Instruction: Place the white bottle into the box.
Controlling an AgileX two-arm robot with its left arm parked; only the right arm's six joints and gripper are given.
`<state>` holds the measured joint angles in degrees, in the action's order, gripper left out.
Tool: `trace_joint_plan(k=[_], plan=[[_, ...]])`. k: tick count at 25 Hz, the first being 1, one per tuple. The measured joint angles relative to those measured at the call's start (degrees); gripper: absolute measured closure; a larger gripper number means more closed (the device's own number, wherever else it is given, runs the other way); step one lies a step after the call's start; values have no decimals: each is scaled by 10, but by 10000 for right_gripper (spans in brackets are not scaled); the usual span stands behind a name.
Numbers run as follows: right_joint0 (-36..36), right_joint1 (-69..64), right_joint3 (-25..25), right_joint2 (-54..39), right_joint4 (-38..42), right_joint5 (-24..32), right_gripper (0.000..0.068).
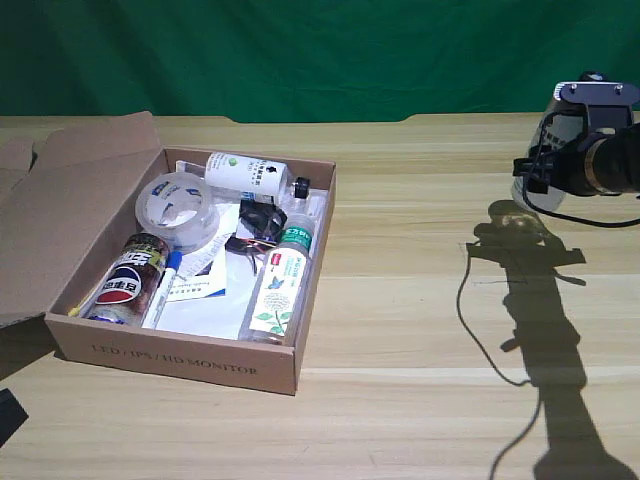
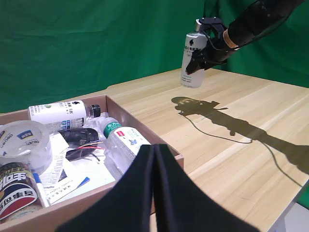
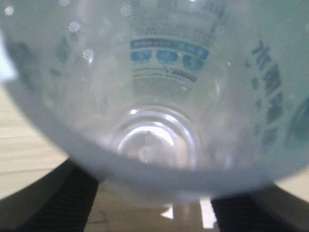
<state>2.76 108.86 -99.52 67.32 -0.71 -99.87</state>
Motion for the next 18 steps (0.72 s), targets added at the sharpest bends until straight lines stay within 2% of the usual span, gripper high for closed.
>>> trace_joint_plan(k=[5, 8, 12, 18], plan=[[-1, -51, -5, 0, 133, 0, 187], [-28, -91, -10, 0, 222, 0, 187], [-101, -135, -15, 0, 242, 0, 187], [-256, -167, -17, 0, 246, 0, 187]])
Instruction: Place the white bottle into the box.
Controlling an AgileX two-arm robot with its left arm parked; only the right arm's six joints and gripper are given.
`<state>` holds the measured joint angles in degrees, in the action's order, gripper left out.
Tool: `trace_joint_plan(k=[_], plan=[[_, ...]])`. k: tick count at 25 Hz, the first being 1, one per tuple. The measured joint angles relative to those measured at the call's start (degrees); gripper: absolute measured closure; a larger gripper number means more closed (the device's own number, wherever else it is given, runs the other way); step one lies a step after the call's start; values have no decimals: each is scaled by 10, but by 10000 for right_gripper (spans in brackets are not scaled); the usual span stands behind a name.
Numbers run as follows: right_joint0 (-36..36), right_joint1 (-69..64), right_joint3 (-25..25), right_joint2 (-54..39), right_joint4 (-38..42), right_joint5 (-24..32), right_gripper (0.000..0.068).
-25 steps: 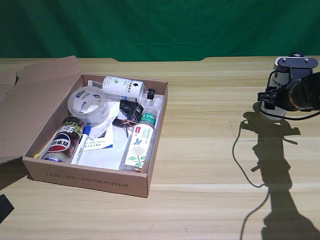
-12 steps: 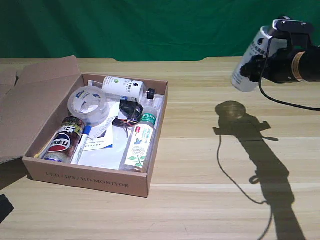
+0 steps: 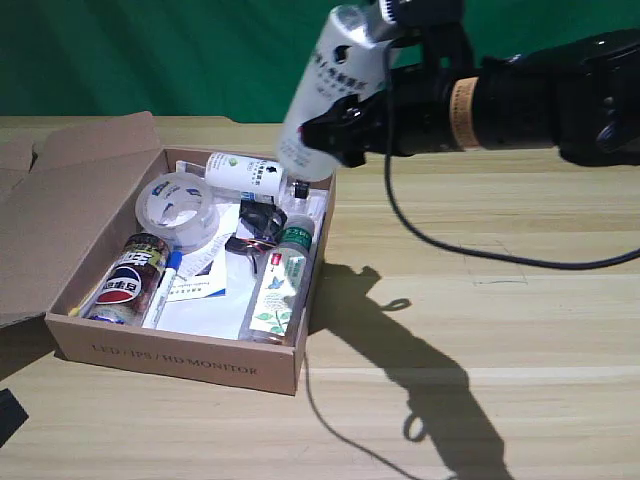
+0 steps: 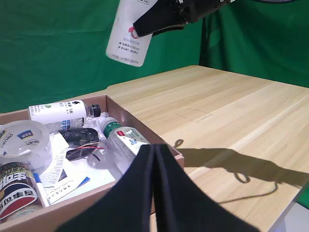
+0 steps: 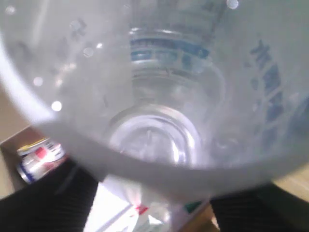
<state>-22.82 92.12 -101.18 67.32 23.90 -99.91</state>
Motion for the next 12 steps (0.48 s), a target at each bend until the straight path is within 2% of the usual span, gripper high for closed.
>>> trace_joint_plan(k=[5, 12], plan=[[-99, 2, -3, 0, -38, -7, 187], [-164, 43, -3, 0, -69, -12, 187]])
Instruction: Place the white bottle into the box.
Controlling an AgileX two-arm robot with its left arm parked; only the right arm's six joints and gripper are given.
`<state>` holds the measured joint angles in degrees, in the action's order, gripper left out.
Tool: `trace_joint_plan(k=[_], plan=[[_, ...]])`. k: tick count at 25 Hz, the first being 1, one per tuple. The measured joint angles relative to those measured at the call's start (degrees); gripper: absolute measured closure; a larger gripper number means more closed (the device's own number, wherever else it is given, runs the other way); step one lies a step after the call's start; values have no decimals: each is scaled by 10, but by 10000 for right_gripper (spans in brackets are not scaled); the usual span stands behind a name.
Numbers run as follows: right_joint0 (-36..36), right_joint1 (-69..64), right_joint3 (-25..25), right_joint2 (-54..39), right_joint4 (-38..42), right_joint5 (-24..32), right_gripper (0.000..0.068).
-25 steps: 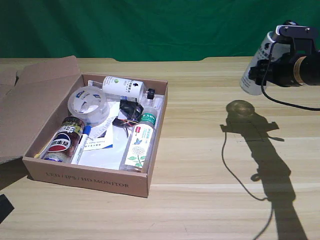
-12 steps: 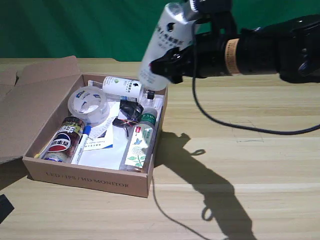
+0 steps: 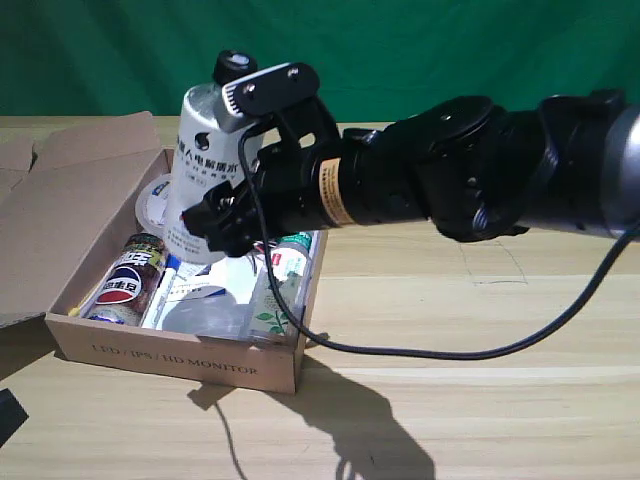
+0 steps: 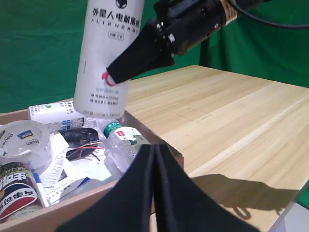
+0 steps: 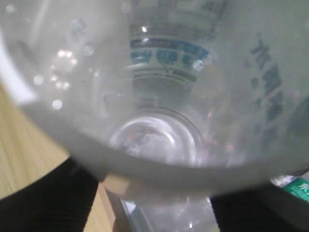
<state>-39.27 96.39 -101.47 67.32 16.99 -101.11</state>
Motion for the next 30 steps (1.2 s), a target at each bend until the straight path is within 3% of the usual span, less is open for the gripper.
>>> trace_joint_plan(k=[11, 23, 28, 30], plan=[[-12, 80, 8, 0, -88, 0, 187], [-12, 81, 10, 0, -34, 8, 184], [-12, 81, 10, 0, -36, 8, 29], [-12, 81, 10, 0, -40, 8, 6]])
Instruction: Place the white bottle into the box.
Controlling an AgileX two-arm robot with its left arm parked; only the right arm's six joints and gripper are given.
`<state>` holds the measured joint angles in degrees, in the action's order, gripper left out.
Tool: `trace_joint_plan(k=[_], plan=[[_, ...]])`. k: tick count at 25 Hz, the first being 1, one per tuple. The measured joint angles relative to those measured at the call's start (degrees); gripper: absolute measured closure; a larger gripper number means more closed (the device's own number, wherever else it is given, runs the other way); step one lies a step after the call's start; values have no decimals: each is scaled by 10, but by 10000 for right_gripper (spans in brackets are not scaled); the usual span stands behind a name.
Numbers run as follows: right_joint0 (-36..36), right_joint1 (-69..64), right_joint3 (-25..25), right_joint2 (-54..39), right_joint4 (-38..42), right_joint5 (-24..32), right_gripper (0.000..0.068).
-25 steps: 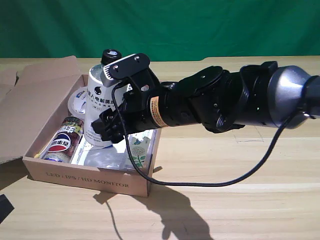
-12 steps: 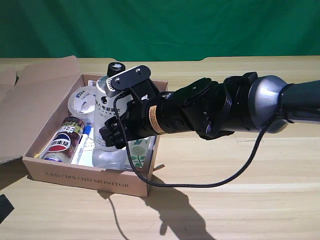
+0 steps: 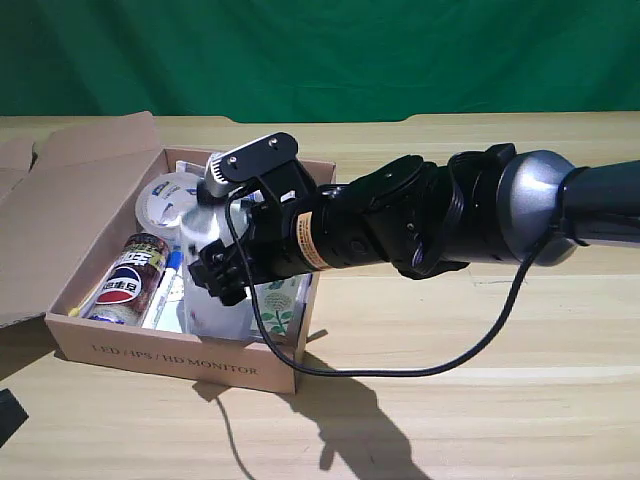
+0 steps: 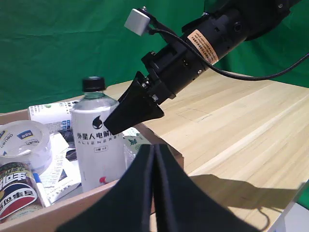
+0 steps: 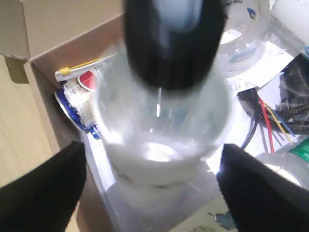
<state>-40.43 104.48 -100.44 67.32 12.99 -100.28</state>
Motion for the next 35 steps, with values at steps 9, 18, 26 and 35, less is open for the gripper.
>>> trace_joint_plan(k=[9, 18, 26, 35], plan=[[-1, -22, 0, 0, -22, 0, 19], [-1, -137, 7, 0, -191, 15, 480], [-1, -277, 13, -7, -256, 84, 680], [74, -498, 22, -174, -301, 134, 680]])
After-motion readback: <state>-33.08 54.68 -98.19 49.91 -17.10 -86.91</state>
